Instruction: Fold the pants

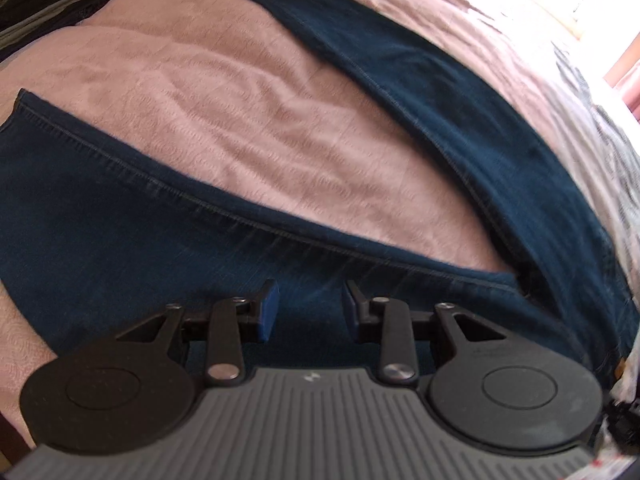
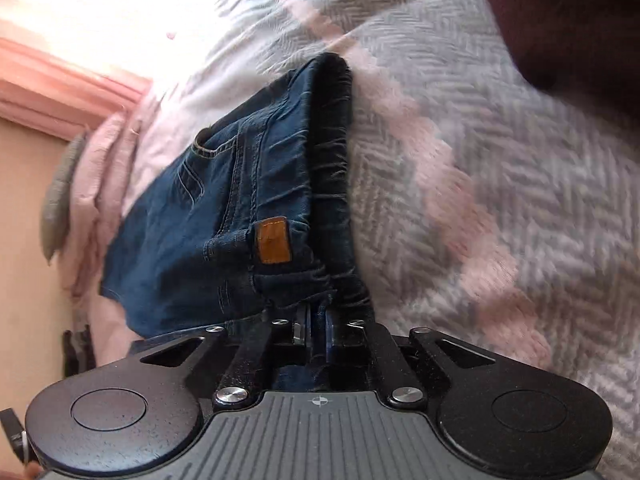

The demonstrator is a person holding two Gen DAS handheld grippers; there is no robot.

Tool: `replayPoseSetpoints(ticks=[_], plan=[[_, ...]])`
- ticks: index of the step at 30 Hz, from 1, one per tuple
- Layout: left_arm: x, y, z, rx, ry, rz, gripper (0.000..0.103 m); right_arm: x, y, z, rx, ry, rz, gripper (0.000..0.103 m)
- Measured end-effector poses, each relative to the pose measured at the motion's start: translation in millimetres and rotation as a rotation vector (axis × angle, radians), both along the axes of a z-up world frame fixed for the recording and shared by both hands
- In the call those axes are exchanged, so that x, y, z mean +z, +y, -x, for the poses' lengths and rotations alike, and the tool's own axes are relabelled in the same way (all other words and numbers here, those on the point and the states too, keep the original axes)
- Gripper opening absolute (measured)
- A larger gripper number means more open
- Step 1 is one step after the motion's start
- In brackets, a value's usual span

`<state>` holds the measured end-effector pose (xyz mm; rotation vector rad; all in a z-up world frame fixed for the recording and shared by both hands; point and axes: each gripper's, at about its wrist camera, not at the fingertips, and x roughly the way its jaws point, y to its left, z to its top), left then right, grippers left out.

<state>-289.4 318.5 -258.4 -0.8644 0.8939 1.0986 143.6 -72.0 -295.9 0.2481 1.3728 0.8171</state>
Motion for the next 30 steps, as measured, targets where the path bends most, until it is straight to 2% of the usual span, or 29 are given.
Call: replayPoseSetpoints(ticks=[1,4,5,6,8,10,12,13,14,15,16,19,23,25,27,28,30], plan=[[0,-2,3,-0.002,0.003,-0.010,0.029,11,3,2,0.022,-0.036,0.034,0.005],[2,-7,14,-0.006,0.032,-0.025,0.030,52,5,26,0.051,-0.336,0.210,0.008],[2,-8,17,-0.012,0.038,-0.030,0.030,63,6,42,0.070,-0.435,0.235,0.008],[3,-10,19,-0.022,0.048,-0.041,0.030,70,6,56,0.097,-0.480,0.218,0.008],[2,-12,19,-0.060,0.074,-0.059,0.031,72,11,83,0.194,-0.486,0.159,0.009],[-3,-15,16,-0.112,0.097,-0.071,0.033,64,23,115,0.284,-0.492,0.158,0.009],[-9,-18,13,-0.185,0.122,-0.085,0.034,50,45,152,0.370,-0.508,0.190,0.009],[-12,-20,12,-0.222,0.141,-0.103,0.034,41,48,167,0.407,-0.524,0.231,0.009],[-17,-23,13,-0.266,0.163,-0.120,0.034,25,47,187,0.438,-0.557,0.312,0.009],[-22,-24,17,-0.305,0.181,-0.124,0.035,17,36,198,0.448,-0.588,0.329,0.010],[-26,-26,23,-0.335,0.198,-0.120,0.035,15,17,208,0.435,-0.611,0.301,0.011],[-37,-29,63,-0.374,0.208,-0.106,0.037,20,-8,229,0.385,-0.556,0.363,0.012],[-35,-32,119,-0.398,0.207,-0.090,0.037,34,-11,264,0.319,-0.559,0.506,0.012],[-29,-32,140,-0.417,0.202,-0.072,0.037,42,-9,273,0.256,-0.518,0.582,0.012],[-20,-27,158,-0.418,0.227,-0.034,0.035,51,-6,280,0.188,-0.427,0.683,0.012],[-14,-24,167,-0.419,0.239,-0.005,0.035,57,-7,285,0.162,-0.370,0.685,0.012],[5,-23,182,-0.428,0.234,0.010,0.035,81,-13,301,0.083,-0.316,0.594,0.013]])
